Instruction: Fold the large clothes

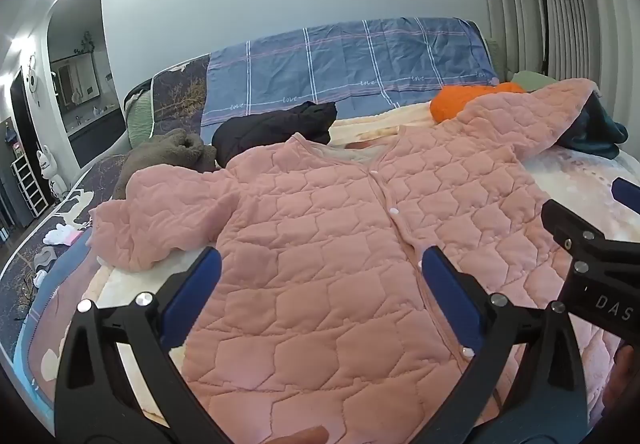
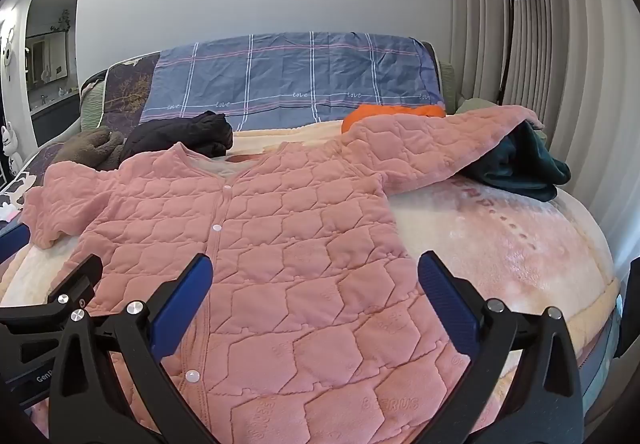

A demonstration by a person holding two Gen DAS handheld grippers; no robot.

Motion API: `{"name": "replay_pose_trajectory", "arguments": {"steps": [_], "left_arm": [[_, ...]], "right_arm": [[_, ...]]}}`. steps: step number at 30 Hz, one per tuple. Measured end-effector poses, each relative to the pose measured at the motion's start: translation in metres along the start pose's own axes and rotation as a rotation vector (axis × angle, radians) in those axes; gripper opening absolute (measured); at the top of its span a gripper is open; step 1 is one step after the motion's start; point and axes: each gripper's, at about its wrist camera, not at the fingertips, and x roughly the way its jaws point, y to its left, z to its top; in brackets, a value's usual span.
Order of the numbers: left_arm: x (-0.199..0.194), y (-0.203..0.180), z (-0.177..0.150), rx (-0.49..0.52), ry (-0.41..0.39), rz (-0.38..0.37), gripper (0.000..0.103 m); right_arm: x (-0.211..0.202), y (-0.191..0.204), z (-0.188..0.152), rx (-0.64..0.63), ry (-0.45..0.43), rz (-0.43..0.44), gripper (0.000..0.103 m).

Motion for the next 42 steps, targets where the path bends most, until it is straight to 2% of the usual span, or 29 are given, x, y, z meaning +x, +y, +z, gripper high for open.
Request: {"name": "replay_pose_trajectory", "arguments": {"steps": [5, 10, 24, 37, 42], "left_arm": [[0.0, -0.001, 0.0, 0.006, -0.001, 0.0, 0.101], [0.005, -0.001, -0.003, -0.001, 0.019, -0.04, 0.101], [0.004, 0.004, 0.0, -0.017, 0.017, -0.03, 0.101], [-0.001, 0.007, 0.003, -0.03, 0.001, -0.05, 0.101], [0.001, 0.006, 0.003, -0.027, 0.006, -0.026, 0.101]], "right_arm": [[0.0, 0.0, 0.001, 0.003, -0.001, 0.003, 0.102], [-0.001, -0.001, 0.002, 0.006, -0.002, 0.001, 0.102], [-0.004, -0.004, 0.006, 0.009, -0.018, -0.007, 0.102], [-0.006, -0.006, 0.009, 0.016, -0.033, 0.002, 0.102], [-0.01, -0.006, 0.009, 0.017, -0.054, -0.012, 0.102]]}}
